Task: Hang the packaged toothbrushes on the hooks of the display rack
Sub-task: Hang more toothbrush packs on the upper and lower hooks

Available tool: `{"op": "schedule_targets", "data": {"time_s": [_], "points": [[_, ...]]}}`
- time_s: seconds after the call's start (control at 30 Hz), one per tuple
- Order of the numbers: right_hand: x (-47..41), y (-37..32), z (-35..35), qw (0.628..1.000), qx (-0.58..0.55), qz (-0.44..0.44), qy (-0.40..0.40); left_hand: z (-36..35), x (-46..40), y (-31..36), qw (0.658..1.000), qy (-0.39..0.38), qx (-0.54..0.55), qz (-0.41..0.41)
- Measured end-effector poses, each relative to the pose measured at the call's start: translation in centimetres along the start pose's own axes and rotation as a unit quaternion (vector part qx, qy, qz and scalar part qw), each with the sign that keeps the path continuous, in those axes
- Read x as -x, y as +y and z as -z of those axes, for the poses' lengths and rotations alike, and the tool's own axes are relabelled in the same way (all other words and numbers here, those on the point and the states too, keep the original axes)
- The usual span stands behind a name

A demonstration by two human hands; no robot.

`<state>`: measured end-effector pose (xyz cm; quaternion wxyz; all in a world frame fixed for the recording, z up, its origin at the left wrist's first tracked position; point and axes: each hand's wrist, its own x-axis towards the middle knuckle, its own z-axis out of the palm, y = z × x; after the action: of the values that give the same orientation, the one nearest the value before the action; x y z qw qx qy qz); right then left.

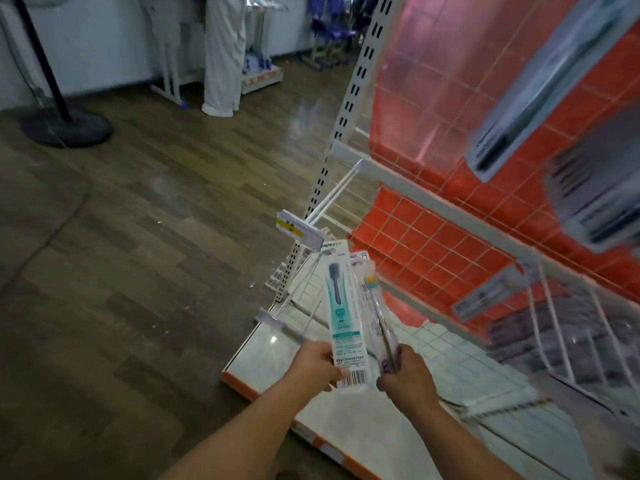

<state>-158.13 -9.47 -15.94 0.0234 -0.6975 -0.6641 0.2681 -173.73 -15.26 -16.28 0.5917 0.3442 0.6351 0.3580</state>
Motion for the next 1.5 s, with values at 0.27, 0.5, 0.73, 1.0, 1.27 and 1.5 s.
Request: {"op": "schedule_targets", "data": {"time_s": [0.27,0.5,0.73,1.0,1.27,1.5], "points": [[6.9,-0.6,1.6,0.990,-0.109,-0.032,0.084,0.3,5.2,1.5,0.998,-0.024,0.001,-0.064],[10.9,-1.3,5.2,0.974,-0.171,-0.029,0.143,-0.3,8.7,5.5,0.993,-0.046,-0.033,-0.108],[12.8,-1.2,9.9,0.949,-0.246,0.027,0.196,-1.7,12.2,10.5,0.984,-0.040,-0.054,-0.167],[14.8,0.1,14.7,0.919,-0.327,0.068,0.210,-4.1,14.5,13.7,0.970,-0.044,-0.108,-0.213],[16.7,-0.1,16.6,0.892,-0.363,0.149,0.225,-6.3,15.0,14.2,0.965,-0.008,-0.124,-0.231],[16.6,-0.2,16.0,0.872,-0.402,0.170,0.221,-7.5,15.8,14.4,0.955,-0.008,-0.125,-0.270]]}}
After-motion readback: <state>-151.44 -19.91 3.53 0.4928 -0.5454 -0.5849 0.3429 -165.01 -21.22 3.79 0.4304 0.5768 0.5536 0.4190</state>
